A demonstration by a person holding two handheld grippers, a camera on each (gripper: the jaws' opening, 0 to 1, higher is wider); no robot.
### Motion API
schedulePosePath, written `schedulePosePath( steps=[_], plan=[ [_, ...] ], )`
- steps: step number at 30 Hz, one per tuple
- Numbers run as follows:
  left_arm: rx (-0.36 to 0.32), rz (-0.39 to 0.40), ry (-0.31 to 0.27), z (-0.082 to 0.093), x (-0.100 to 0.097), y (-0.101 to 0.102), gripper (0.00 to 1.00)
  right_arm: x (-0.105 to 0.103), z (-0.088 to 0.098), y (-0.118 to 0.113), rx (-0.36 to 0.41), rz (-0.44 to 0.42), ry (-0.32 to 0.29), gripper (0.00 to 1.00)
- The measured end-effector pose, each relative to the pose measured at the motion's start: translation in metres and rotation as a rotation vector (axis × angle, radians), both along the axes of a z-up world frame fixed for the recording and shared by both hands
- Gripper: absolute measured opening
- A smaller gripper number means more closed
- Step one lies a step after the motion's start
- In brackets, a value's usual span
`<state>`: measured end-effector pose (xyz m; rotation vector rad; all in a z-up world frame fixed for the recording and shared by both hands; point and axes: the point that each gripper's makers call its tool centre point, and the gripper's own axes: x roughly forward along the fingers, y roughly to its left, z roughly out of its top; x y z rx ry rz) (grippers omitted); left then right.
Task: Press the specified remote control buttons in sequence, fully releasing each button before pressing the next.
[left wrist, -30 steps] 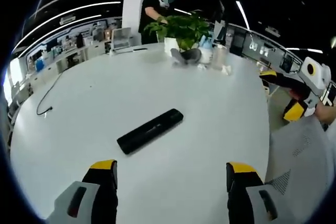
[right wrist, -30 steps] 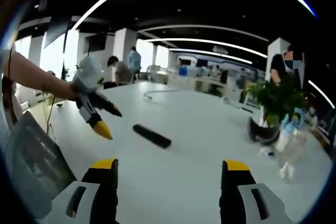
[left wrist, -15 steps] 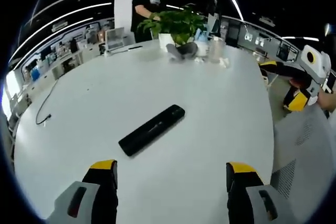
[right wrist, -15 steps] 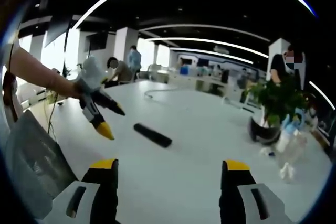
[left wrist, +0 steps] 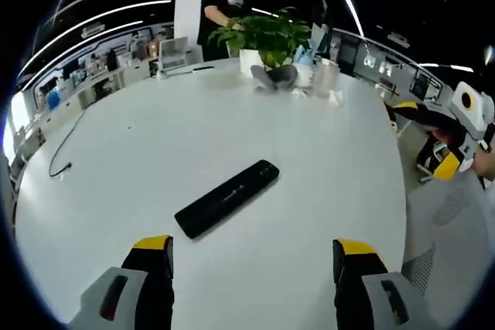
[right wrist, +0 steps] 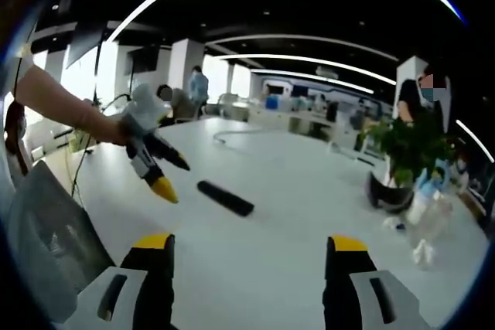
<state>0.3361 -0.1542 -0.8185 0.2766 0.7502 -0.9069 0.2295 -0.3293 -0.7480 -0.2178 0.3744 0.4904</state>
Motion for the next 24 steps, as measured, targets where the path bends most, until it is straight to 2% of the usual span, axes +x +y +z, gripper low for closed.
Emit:
schedulePosePath(
  steps=[5,10,24],
  plan=[
    [0.01,-0.019,-0.007,0.0001,0.0033,-0.0025,0.88,-0.0004,-0.0003,0.0005,-0.001,0.003,0.002,0.78],
    [0.071,-0.08,-0.036,-0.0028,0.0053,-0.0036,0.87,-0.0005,-0.0007,0.0005,-0.004,0.002,0.003,0.78],
    [0.12,-0.158,-0.053,-0.0019,0.0098,-0.009,0.87,-0.0002,-0.0011,0.0001,-0.002,0.0,0.005,0.78]
  ],
)
